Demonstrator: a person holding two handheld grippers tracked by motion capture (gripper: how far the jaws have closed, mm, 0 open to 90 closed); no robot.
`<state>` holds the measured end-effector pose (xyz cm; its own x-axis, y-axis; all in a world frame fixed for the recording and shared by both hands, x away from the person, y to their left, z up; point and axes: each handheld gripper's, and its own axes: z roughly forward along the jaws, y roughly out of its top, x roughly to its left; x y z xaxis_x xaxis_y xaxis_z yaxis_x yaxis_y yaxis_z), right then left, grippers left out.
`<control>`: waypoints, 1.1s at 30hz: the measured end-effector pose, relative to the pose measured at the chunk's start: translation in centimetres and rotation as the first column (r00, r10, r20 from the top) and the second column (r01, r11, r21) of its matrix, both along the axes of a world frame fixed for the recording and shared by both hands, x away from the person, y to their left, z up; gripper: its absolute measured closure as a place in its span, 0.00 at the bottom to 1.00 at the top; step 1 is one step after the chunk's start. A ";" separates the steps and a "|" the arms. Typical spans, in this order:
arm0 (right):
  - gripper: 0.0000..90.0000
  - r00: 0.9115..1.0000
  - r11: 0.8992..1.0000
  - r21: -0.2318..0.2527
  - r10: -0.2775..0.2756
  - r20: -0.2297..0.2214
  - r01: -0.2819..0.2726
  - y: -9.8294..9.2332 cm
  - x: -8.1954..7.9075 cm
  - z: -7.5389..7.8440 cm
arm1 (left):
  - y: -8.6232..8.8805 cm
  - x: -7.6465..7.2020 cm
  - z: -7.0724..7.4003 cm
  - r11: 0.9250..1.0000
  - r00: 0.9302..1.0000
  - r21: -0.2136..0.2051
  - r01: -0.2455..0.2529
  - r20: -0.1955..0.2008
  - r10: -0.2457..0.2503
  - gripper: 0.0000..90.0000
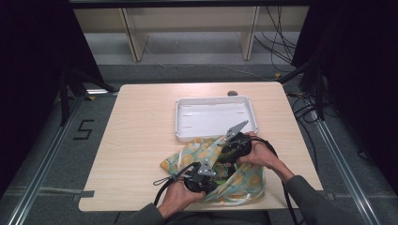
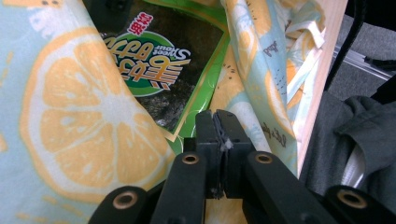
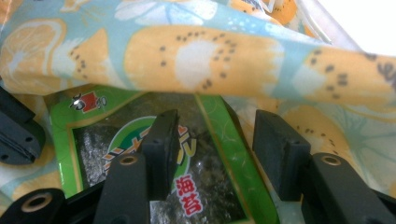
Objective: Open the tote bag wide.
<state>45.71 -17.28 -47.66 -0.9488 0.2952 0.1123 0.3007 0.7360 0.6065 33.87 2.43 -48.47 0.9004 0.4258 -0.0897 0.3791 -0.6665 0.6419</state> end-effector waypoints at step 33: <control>0.53 0.984 1.000 0.015 -0.019 -0.180 0.022 0.4 0.7 -1.1 | -0.9 0.8 -0.7 1.000 1.000 0.011 -0.006 -0.007 0.006 0.99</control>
<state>46.37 -16.85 -48.72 -0.9064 0.3114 0.2854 0.4212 0.7186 0.5534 34.70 1.55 -49.21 0.8971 0.4322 -0.0917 0.3878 -0.6709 0.6320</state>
